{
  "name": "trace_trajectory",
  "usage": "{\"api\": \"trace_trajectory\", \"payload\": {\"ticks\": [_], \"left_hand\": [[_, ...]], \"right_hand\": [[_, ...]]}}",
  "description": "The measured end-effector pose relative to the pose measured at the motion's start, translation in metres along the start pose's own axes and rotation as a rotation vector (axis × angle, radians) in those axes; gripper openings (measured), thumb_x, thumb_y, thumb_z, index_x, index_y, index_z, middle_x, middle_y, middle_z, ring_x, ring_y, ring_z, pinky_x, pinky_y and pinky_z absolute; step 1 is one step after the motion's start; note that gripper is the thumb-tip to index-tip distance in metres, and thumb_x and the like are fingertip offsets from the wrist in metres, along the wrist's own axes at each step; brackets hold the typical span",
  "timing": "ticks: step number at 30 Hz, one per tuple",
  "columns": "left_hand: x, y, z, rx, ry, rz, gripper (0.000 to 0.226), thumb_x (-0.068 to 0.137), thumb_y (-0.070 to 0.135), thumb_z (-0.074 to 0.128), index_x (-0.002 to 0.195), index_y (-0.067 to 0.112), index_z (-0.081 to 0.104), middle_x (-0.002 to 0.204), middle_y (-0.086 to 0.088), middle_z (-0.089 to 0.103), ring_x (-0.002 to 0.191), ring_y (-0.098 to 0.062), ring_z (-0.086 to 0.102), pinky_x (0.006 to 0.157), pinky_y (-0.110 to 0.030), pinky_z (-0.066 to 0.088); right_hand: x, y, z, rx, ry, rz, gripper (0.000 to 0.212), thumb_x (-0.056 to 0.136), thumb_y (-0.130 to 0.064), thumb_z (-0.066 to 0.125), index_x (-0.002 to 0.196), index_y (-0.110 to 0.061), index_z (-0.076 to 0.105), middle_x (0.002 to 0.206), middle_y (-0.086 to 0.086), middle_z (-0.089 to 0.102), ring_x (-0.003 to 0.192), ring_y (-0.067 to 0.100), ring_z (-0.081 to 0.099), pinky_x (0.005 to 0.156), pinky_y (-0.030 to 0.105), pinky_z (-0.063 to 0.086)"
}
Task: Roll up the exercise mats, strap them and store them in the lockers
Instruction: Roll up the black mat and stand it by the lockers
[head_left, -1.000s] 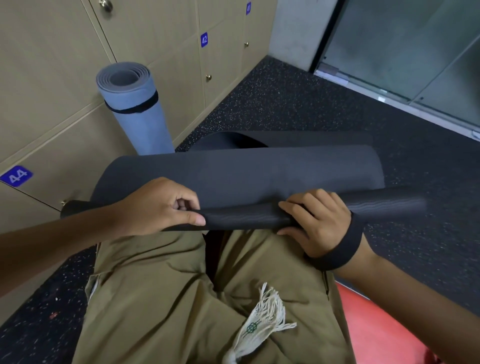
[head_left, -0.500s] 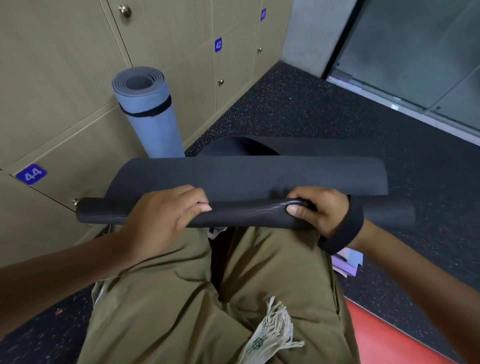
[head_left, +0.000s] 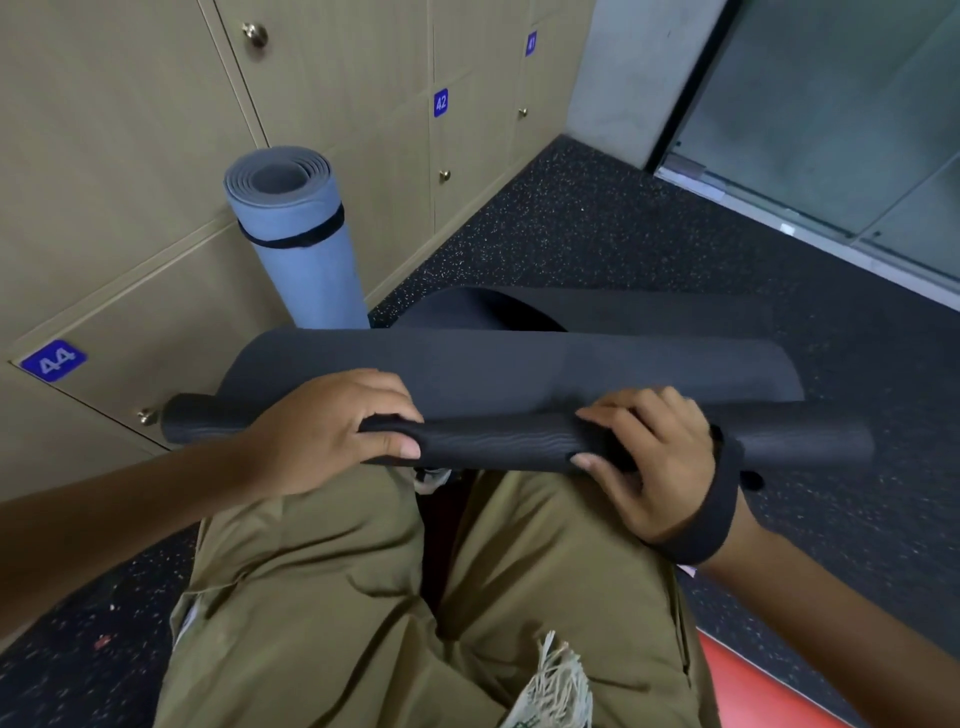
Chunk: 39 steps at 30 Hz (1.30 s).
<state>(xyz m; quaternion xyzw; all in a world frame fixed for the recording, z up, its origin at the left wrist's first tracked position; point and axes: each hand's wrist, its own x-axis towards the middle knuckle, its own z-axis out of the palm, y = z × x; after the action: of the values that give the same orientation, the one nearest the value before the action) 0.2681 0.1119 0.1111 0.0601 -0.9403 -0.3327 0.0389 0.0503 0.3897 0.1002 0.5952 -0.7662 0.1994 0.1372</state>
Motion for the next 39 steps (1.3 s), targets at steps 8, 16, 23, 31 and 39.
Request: {"api": "trace_trajectory", "payload": {"ticks": [8,16,23,31,39], "left_hand": [[0.027,-0.008,-0.018,-0.215,-0.151,-0.182,0.003,0.089,0.028,0.079,0.087,0.027,0.077,0.088,0.015,0.069,0.077,-0.007,0.061,0.071,-0.015,0.041],[0.006,0.005,0.000,0.149,0.347,0.042,0.033,0.091,0.052,0.067,0.097,0.022,0.079,0.098,0.015,0.072,0.091,-0.007,0.066,0.083,-0.025,0.048],[0.003,-0.001,0.011,0.301,0.328,0.004,0.053,0.085,0.066,0.061,0.106,0.020,0.077,0.103,0.012,0.073,0.094,-0.015,0.067,0.079,-0.032,0.051],[0.025,-0.007,-0.008,0.024,0.127,-0.138,0.048,0.081,0.071,0.059,0.100,0.030,0.077,0.094,0.019,0.070,0.091,-0.004,0.064,0.082,-0.030,0.048],[0.059,-0.013,-0.033,-0.160,-0.066,-0.294,0.020,0.090,0.041,0.073,0.094,0.022,0.080,0.089,0.011,0.072,0.093,-0.007,0.063,0.074,-0.012,0.044]], "right_hand": [[0.002,0.006,0.012,-0.077,-0.049,-0.018,0.052,0.099,-0.051,0.051,0.120,-0.008,0.071,0.106,0.008,0.067,0.092,0.030,0.059,0.077,0.041,0.044],[0.030,0.023,0.007,0.044,-0.218,0.042,0.051,0.098,-0.057,0.042,0.112,-0.016,0.068,0.096,0.003,0.069,0.086,0.029,0.064,0.074,0.039,0.048],[0.053,0.039,0.015,0.301,-0.362,0.140,0.057,0.093,-0.067,0.041,0.110,-0.020,0.068,0.100,-0.006,0.067,0.093,0.020,0.063,0.078,0.030,0.042],[0.039,0.017,0.011,-0.058,-0.037,-0.068,0.040,0.097,-0.039,0.063,0.121,-0.007,0.069,0.112,0.010,0.064,0.096,0.034,0.058,0.083,0.044,0.046],[0.045,0.026,0.034,-0.012,-0.092,0.015,0.050,0.098,-0.050,0.051,0.121,-0.008,0.069,0.106,0.007,0.066,0.093,0.031,0.059,0.082,0.043,0.047]]}}
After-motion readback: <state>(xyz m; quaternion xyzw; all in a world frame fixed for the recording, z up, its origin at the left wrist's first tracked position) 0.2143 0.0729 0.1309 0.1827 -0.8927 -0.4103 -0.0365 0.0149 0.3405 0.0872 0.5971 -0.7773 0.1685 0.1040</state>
